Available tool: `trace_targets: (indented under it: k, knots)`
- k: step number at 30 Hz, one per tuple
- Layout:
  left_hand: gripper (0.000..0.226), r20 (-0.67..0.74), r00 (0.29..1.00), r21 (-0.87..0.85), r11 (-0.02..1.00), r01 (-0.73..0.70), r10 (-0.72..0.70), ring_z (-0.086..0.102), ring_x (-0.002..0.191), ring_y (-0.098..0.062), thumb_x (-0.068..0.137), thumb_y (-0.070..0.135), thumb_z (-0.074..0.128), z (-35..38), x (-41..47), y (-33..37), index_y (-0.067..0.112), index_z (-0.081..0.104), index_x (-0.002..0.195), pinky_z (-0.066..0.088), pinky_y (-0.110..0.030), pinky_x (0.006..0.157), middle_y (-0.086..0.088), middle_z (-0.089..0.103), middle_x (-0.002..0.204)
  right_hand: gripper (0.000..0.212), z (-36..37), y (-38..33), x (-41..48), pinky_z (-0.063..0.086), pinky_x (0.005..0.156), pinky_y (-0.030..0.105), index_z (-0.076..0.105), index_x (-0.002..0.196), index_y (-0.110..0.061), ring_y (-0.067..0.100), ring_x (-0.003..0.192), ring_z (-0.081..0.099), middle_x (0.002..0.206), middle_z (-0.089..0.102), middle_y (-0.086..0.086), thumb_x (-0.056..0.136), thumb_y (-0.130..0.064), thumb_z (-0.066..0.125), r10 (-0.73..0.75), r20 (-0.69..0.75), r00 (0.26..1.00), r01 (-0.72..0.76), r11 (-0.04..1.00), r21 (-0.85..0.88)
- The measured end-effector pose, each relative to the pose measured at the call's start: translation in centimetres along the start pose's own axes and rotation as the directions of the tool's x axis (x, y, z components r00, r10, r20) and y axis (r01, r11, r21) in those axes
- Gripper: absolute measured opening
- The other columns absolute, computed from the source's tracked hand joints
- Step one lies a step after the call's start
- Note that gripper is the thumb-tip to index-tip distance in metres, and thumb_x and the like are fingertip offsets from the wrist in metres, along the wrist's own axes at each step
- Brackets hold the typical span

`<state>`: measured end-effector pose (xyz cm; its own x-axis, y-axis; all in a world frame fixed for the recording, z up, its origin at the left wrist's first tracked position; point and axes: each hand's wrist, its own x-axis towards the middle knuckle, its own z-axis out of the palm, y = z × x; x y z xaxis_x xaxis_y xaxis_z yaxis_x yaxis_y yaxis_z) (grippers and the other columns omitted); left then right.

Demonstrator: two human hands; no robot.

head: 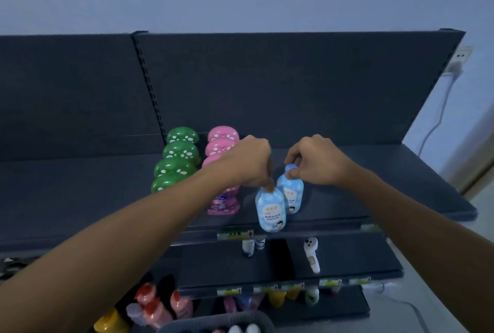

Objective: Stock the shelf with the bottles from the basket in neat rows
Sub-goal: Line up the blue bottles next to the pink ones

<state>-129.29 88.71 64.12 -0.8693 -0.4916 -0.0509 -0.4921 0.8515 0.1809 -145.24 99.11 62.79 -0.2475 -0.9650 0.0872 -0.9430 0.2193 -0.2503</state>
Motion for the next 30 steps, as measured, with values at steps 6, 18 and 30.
trace_targets:
  k: [6,18,30]
  knots:
    - [0.035,-0.030,0.994,0.006,0.994,0.108,-0.108,0.068,0.085,-0.012,0.065,0.044,0.092,-0.9,5.5,-0.7,0.022,0.081,0.089,0.060,-0.033,0.079,0.010,0.076,0.086,0.018,0.1,3.5,5.9,0.058,0.079,0.037,0.073,0.089,-0.027,0.011,0.083,0.068,0.082,0.071,-0.013,0.071,-0.029,0.078,-0.016,-0.018,1.000,0.017,0.998,0.057]
    - [0.034,-0.073,0.950,-0.069,0.952,0.300,-0.304,0.066,0.079,-0.013,0.063,0.034,0.095,0.5,11.7,-4.8,0.023,0.079,0.091,0.053,-0.025,0.063,0.008,0.072,0.085,0.020,4.0,5.7,15.7,0.056,0.088,0.040,0.066,0.089,-0.030,0.023,0.100,0.063,0.102,0.067,0.001,0.074,-0.031,0.080,0.006,0.014,1.000,-0.008,0.990,0.140]
    - [0.032,-0.086,0.938,-0.123,0.938,0.324,-0.336,0.066,0.082,-0.014,0.062,0.031,0.095,1.2,13.4,-6.6,0.025,0.080,0.089,0.053,-0.028,0.069,0.008,0.070,0.089,0.020,5.2,4.8,19.9,0.057,0.082,0.036,0.071,0.087,-0.024,0.018,0.091,0.065,0.086,0.068,-0.007,0.074,-0.026,0.086,-0.074,-0.049,0.996,0.082,0.977,0.195]
